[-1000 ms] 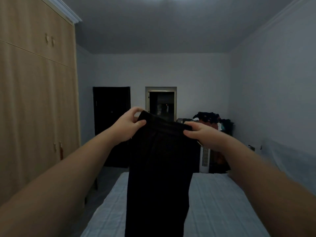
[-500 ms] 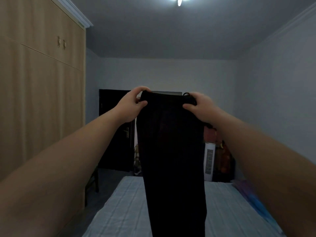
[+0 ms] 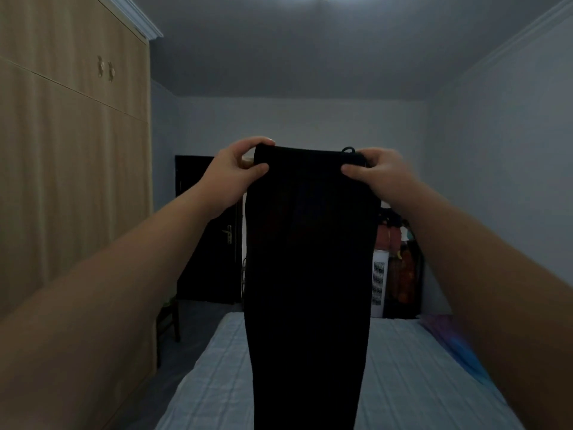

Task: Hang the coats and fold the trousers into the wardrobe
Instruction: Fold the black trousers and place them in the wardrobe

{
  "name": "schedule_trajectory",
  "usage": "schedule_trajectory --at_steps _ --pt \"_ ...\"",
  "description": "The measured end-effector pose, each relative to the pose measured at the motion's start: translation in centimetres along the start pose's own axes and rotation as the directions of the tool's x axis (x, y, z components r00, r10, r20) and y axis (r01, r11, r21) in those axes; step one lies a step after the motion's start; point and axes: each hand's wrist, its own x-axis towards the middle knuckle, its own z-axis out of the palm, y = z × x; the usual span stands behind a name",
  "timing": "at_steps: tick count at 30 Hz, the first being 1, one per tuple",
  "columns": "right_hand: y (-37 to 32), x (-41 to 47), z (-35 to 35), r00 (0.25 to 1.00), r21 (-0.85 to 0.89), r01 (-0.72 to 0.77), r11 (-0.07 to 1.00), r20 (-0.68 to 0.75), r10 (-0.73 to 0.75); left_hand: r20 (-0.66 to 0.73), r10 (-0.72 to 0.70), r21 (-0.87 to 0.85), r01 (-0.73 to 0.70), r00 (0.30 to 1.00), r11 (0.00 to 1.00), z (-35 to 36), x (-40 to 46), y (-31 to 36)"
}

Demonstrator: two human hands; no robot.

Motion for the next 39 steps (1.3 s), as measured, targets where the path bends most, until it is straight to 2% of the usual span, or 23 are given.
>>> schedule_trajectory --at_steps 7,11,15,21,23,31,35,39 --pt "-0.7 -2.7 2.2 0.989 0.134 -0.150 0.980 0.010 0.150 0.050 -0.080 -0.028 0.082 0.995 0.996 -1.3 -1.6 -1.0" --pt "1.2 -2.2 3.8 0.975 0.133 -0.221 0.966 -0.009 0.224 0.057 -0.140 -0.034 0.142 0.988 0.989 -1.3 -1.0 -3.2" --pt "5.1 -0.4 5.2 0.966 0.047 -0.255 0.966 -0.021 0.256 0.048 -0.217 -0.020 0.218 0.975 0.976 -0.7 0.6 -6.6" --pt "14.0 3.9 7.9 0.967 -0.229 -0.244 0.942 0.021 0.255 -0.009 -0.300 0.006 0.300 0.954 0.954 1.1 3.7 -15.2" --pt "17.4 5.7 8.7 0.962 -0.269 -0.256 0.928 0.024 0.273 -0.024 -0.316 0.024 0.316 0.949 0.948 1.9 5.4 -18.3" --pt "28.1 13.5 11.2 0.962 -0.113 -0.271 0.956 -0.049 0.267 -0.199 -0.317 0.052 0.333 0.927 0.941 5.8 12.7 -26.9" --pt "29.9 15.1 10.7 0.968 -0.055 -0.235 0.970 -0.106 0.228 -0.178 -0.286 0.041 0.298 0.942 0.954 5.9 14.6 -27.9" --pt "29.3 14.8 10.3 0.976 -0.073 -0.193 0.978 -0.115 0.184 -0.177 -0.257 0.015 0.264 0.950 0.964 5.3 14.7 -27.6"
